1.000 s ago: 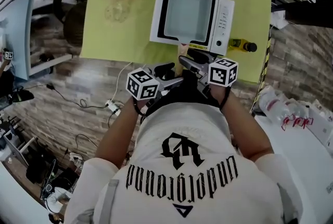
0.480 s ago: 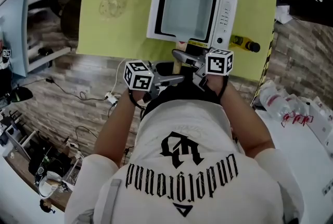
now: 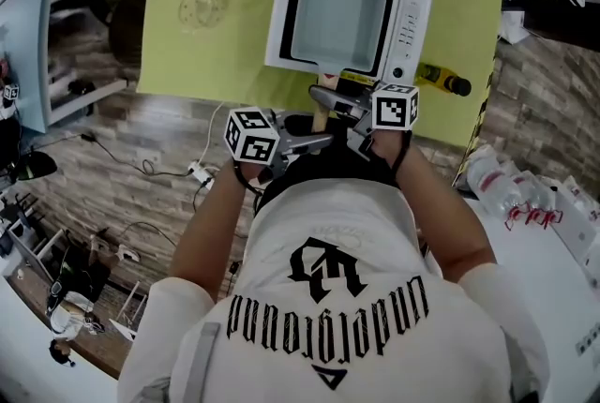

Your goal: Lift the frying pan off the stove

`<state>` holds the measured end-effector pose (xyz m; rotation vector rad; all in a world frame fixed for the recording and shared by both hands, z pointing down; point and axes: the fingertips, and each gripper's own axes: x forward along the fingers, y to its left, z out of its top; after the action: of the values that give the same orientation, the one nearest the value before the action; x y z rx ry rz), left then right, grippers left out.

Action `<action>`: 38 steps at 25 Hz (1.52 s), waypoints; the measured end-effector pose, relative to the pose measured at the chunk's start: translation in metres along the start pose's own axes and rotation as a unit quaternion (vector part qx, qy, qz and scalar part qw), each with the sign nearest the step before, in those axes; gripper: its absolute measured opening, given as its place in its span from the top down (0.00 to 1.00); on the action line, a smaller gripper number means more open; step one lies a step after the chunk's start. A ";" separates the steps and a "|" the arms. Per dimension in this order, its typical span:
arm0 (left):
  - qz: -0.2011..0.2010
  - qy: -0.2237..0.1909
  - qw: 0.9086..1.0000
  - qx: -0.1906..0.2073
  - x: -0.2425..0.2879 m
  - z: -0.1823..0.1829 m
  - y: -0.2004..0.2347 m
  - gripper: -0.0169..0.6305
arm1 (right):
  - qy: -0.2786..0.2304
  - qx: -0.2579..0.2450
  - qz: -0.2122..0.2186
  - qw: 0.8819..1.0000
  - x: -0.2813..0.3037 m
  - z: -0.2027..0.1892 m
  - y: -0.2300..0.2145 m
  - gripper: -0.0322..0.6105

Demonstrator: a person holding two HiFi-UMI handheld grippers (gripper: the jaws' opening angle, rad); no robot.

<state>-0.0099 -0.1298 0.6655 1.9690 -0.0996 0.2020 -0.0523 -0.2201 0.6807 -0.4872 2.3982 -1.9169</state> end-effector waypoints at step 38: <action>-0.012 -0.013 0.992 0.129 -0.022 -0.045 -0.167 0.70 | -0.055 -0.105 0.041 0.992 -0.061 -0.058 0.172 0.60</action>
<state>-0.0081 -0.0232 0.5277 2.2289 -0.0679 0.1809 -0.0455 -0.1164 0.5196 -0.4803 2.5175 -1.5694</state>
